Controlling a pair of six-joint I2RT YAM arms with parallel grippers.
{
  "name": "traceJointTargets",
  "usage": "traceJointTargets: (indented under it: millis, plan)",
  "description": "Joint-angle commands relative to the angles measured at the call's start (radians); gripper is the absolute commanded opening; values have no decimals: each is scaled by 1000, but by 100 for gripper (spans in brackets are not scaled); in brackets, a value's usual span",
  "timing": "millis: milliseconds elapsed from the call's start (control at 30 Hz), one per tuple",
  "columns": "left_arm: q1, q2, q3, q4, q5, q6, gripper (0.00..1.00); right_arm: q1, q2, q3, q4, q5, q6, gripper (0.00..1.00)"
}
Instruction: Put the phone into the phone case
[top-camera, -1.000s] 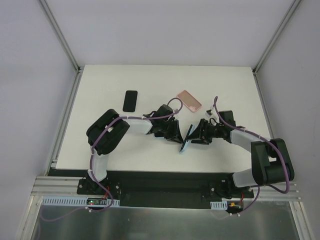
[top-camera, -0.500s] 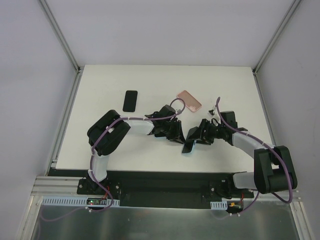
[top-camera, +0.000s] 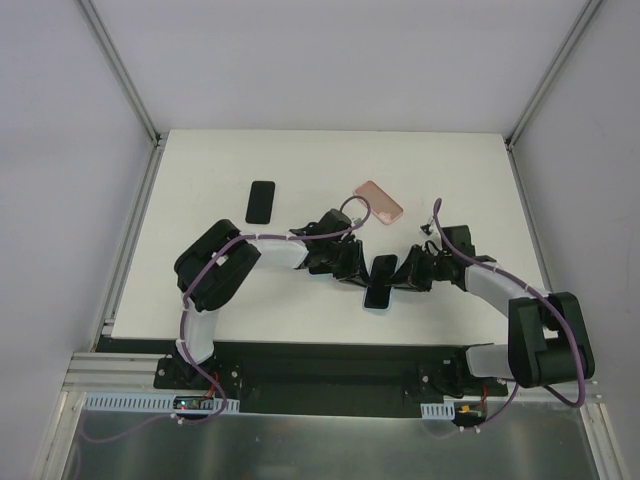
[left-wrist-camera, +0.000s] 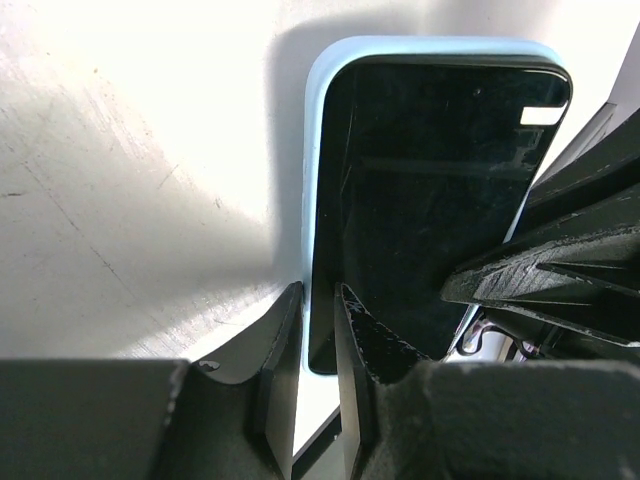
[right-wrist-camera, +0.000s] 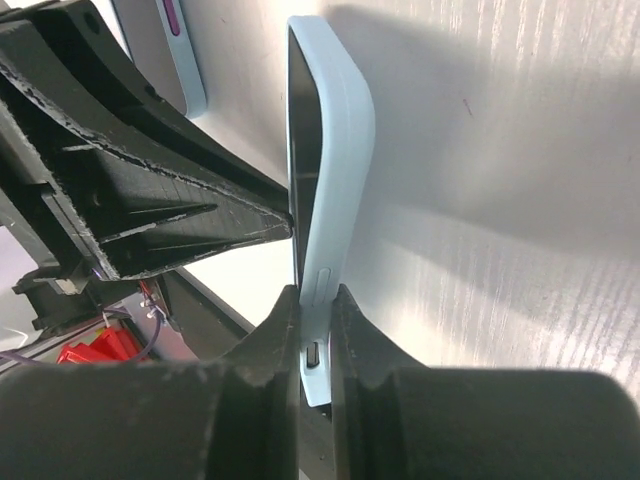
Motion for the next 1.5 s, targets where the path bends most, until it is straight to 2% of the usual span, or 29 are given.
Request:
traceJointTargets:
  millis: [0, 133, 233, 300, 433, 533, 667, 700, 833, 933, 1133, 1267, 1467]
  plan:
    - [-16, -5, 30, 1, -11, -1, 18, 9, -26, 27, -112, 79, -82, 9]
    - [-16, -1, 32, 1, -11, -4, 18, 9, -40, 23, -96, 21, -88, 36]
    - [-17, -1, 32, 0, -13, -3, 18, 9, -32, 16, -85, 17, -93, 40]
    - [-17, -2, 32, 0, -11, -3, 18, 9, -12, 15, -74, 20, -100, 36]
    - [-16, -24, 29, -3, -10, 2, 18, 9, 55, 10, -20, -26, -88, 10]
    - [-17, -57, 39, -31, -1, 26, 21, 6, 58, 3, 4, -40, -87, 2]
    - [-10, -157, 73, -127, -1, 95, 29, -8, 38, 7, 4, -57, -88, 2]
    - [0, -182, 82, -153, -2, 111, 35, -19, 32, 12, 3, -83, -84, 1]
    - [59, -300, 75, -212, 51, 167, 48, -25, -59, 39, 0, -146, -70, 1]
    - [125, -350, 44, -212, 139, 163, 55, -23, -132, 49, 1, -177, -59, 2]
    - [147, -458, -2, -207, 208, 232, 73, -23, -254, 50, 15, -255, -28, 2]
    - [141, -460, -31, -108, 306, 203, 75, -23, -342, 36, 39, -267, 21, 1]
    - [129, -420, -74, -16, 318, 183, 73, -20, -426, 23, 92, -247, 64, 2]
